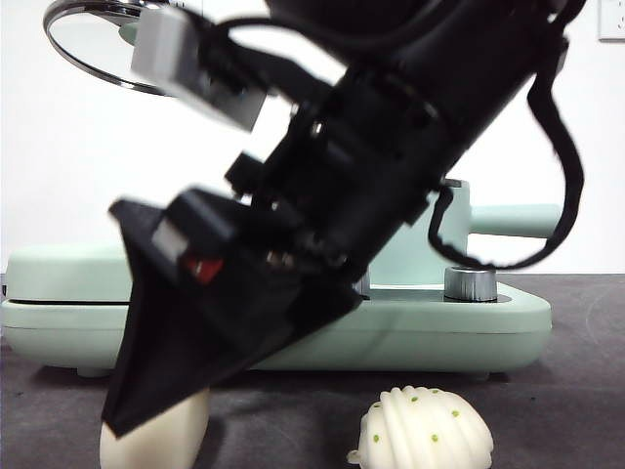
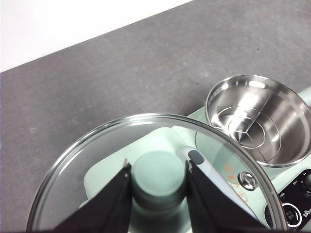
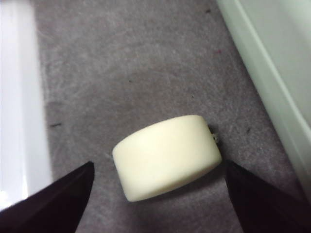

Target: Put the buns in a small steamer

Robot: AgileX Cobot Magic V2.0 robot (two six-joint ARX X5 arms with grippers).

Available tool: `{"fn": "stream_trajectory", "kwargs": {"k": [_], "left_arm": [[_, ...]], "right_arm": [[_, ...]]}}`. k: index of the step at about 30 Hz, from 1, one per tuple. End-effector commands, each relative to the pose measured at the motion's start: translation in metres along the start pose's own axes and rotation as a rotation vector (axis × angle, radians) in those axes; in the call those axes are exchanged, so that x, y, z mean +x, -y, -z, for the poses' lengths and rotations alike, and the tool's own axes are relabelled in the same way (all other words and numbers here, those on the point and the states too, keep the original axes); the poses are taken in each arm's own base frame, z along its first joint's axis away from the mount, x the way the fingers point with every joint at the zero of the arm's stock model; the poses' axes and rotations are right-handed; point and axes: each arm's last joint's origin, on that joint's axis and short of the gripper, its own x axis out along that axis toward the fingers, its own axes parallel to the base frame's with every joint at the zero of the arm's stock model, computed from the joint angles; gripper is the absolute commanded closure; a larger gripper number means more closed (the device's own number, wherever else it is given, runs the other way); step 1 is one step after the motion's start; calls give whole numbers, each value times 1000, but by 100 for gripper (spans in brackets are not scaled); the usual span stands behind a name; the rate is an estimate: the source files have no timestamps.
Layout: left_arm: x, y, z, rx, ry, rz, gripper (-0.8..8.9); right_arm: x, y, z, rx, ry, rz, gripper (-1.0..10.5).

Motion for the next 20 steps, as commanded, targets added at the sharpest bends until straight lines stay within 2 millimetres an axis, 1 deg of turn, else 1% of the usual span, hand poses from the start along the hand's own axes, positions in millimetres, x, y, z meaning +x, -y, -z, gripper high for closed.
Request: {"fn": "stream_trajectory", "kwargs": {"k": [1,4,10,12,14,17,20], "left_arm": [[-4,0,-8,17,52,-2,802],[-4,0,-8,17,52,-2,802],[-4,-1,-8,15,52,-5,802],[-4,-1,-8,14,52,-6,802],[-4,-1,-8,14,52,-6,802],[-4,-1,-8,14,52,-6,802],[-4,-1,-8,15,52,-6,802]], "right_arm": [[6,-5,-6,3,29,-12,523],[9,-8,-8,4,42,-17,571],[20,-10,-4,14,-3,-6,574],[23,-11,-1,16,-21,-8,593],[23,-12,0,21,-37,0,621],[23,-14,1,33,-46,4,699],[17,-14,-3,77,-56,5,723]]}}
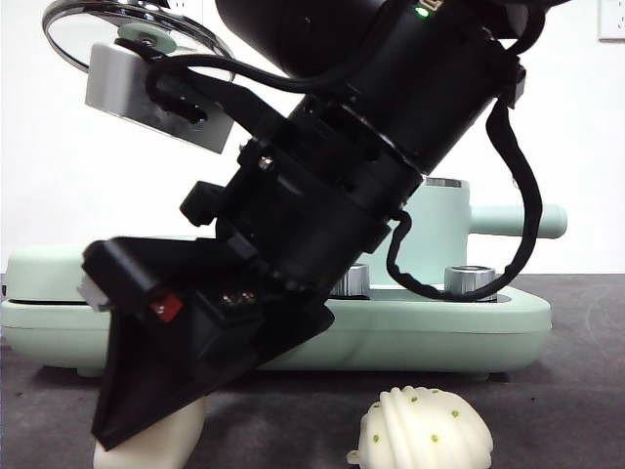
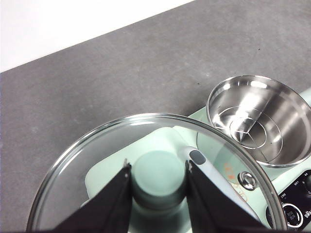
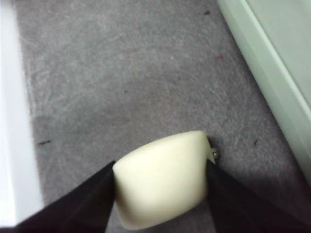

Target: Put the buns in a small steamer

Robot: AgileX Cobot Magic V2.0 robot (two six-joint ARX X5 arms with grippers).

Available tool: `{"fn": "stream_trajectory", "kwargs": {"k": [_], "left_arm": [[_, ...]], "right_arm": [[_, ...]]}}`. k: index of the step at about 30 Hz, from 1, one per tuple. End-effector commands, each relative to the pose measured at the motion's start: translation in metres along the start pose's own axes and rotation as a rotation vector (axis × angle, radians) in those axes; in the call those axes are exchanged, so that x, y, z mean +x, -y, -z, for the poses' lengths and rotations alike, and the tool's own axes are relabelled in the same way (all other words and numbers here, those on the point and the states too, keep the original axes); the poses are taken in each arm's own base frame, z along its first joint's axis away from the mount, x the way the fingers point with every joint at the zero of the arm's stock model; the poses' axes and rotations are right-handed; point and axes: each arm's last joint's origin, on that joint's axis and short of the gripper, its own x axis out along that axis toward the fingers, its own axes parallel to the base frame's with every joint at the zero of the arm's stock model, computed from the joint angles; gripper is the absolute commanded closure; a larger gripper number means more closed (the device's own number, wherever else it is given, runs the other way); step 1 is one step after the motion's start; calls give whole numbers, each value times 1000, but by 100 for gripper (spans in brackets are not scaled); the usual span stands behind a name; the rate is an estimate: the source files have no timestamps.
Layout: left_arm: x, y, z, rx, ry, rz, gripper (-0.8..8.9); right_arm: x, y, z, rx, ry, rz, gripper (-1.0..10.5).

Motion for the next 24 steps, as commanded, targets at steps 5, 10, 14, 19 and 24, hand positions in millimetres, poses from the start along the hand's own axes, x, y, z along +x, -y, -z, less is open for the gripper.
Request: {"fn": "stream_trajectory", "kwargs": {"k": [5,10,14,19,24], "left_arm": [[-4,0,-8,17,52,-2,802],[-4,0,-8,17,52,-2,802],[-4,0,-8,17,52,-2,802],[-4,0,-8,17,52,-2,802],[-4,0,-8,17,53,-2,802]], "right_arm": [[-26,-9,-18,74,-55,-21,722],[-75,0,-45,214,-47,24,722],[-121,17,-69,279,13,110,722],[-168,50,-91,386,38,214,721],[-185,91,-105,428,87,296,720]]}}
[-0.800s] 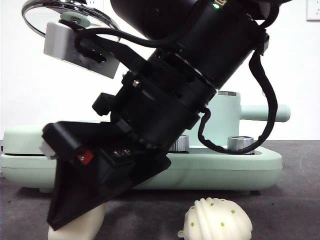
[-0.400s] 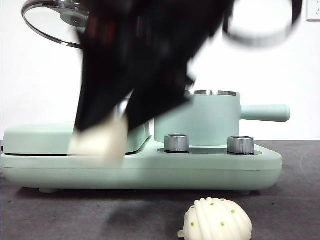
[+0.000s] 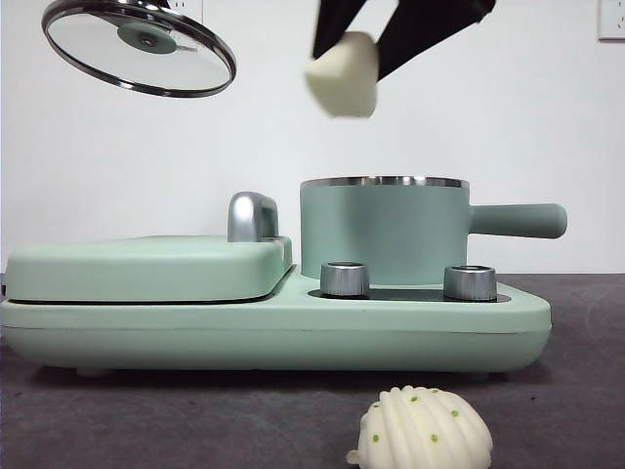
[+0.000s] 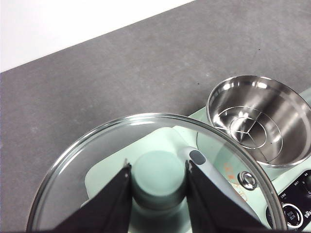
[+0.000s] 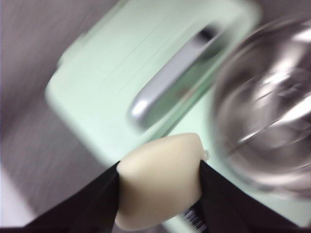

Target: Put the buns in a small steamer

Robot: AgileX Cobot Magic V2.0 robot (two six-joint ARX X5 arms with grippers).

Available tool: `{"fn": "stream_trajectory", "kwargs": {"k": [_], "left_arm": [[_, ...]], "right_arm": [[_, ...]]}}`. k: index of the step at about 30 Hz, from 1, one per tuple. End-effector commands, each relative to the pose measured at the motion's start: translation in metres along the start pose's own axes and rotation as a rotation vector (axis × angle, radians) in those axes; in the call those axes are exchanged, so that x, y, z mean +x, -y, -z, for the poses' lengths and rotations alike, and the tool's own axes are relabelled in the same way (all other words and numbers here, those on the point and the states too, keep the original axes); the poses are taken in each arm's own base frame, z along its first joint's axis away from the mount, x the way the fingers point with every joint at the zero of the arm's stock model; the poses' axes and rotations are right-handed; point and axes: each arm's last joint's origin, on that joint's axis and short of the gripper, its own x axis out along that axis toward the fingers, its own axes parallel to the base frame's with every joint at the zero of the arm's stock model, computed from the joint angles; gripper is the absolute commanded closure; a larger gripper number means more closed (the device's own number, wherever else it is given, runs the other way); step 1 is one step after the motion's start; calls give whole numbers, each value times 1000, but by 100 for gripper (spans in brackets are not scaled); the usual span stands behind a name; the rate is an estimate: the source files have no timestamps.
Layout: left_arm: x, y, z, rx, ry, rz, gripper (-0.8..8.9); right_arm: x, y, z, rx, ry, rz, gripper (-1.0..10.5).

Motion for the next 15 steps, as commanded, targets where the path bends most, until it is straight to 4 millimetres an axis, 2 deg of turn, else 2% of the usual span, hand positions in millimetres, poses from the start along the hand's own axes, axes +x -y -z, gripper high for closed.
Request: {"fn": "stream_trajectory", "kwargs": {"k": [1,8,15], "left_arm": [[-4,0,-8,17,53,-2,803],[-4,0,-8,17,52,-2,802],[-4,0,-8,16,52,-2,802]], "right_arm": [[10,17,-19,4,7,24,720],[48,56,-49,35,-19,58,720],[88,79,-60,40,-54,87,720]]}}
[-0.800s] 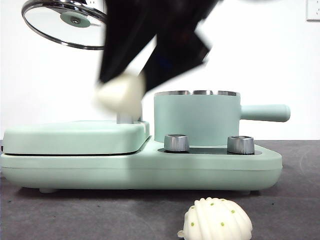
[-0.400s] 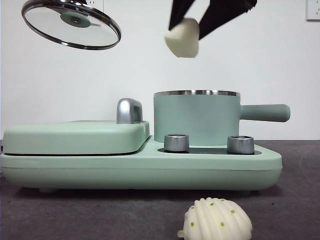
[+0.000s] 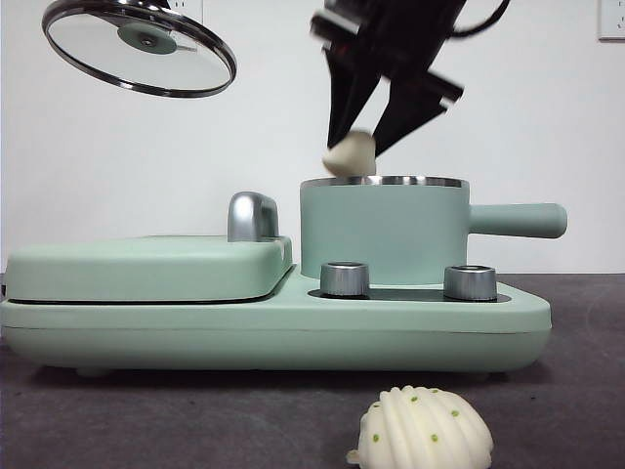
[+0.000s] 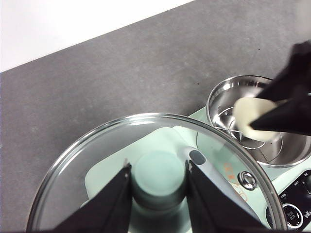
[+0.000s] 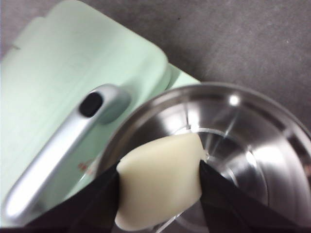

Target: Put the buns in a small steamer

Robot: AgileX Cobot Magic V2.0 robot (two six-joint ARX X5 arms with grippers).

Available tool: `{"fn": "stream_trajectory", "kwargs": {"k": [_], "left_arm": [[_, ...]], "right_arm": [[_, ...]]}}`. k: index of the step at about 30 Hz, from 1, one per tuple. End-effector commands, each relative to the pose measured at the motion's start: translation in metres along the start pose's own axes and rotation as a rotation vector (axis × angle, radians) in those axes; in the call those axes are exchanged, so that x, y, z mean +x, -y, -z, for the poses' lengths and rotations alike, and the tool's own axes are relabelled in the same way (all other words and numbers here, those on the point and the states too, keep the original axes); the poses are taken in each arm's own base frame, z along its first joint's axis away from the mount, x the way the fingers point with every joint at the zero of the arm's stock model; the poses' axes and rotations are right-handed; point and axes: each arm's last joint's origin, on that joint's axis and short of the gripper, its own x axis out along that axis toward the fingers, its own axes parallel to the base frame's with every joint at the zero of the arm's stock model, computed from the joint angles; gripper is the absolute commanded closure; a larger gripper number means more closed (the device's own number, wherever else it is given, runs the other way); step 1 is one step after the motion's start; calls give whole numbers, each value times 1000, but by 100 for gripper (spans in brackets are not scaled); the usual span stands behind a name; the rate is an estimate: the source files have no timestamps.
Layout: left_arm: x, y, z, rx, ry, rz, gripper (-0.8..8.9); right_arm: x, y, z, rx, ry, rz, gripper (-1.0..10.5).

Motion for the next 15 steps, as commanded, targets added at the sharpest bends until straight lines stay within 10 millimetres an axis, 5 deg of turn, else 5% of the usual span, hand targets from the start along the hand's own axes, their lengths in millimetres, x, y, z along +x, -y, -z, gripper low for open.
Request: {"fn": "stream_trajectory", "kwargs": {"k": [1,9,15], "left_arm": [[-4,0,-8,16,52,-2,802],[-4,0,-9,18,56,-2,803],[-4,0,-9,18,56,-2,802]], "right_arm": [[16,4,-6,-19,2,4,720],[44,15,-2,-20,-44,44,716],[46,14,-4,-27,-33,34,594]]}}
